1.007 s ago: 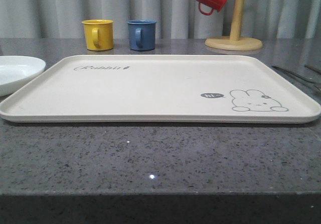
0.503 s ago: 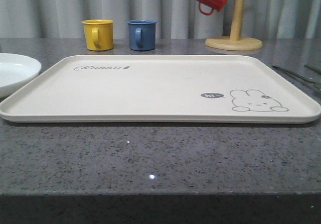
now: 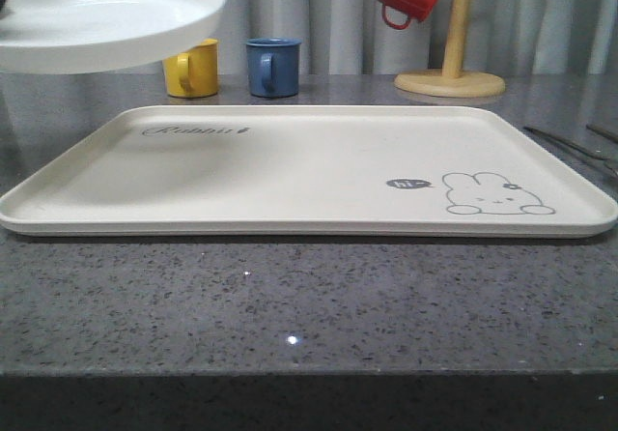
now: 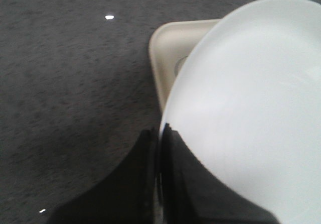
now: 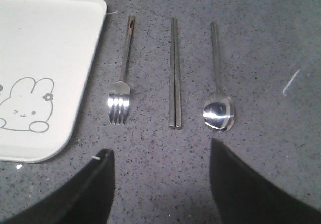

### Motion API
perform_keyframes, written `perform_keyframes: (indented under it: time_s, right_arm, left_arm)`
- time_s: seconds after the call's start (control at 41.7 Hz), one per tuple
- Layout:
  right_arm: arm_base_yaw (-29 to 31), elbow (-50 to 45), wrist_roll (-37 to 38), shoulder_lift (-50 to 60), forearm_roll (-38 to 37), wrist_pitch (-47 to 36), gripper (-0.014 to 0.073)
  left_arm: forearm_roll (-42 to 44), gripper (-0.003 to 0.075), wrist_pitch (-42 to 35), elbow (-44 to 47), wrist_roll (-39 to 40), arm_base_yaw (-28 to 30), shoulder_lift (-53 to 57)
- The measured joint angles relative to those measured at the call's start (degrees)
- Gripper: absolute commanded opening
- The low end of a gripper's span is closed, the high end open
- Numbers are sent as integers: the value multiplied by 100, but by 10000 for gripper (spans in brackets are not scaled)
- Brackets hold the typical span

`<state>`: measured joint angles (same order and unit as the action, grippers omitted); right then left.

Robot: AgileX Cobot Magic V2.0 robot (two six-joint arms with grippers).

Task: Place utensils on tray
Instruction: 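Carry the plate over the tray and lower it onto the tray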

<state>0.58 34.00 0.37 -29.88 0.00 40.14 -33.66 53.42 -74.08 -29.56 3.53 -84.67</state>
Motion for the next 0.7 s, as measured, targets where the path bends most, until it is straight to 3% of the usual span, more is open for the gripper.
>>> perform_keyframes:
  time_s: [0.288,0.695]
  right_arm:
    - [0,0,0,0,0,0,445]
    - [0,0,0,0,0,0,445]
  left_arm:
    - [-46,-18,-269,0,0,-1107,-624]
    - [127,-17,-597,0,0,-1193,-1216]
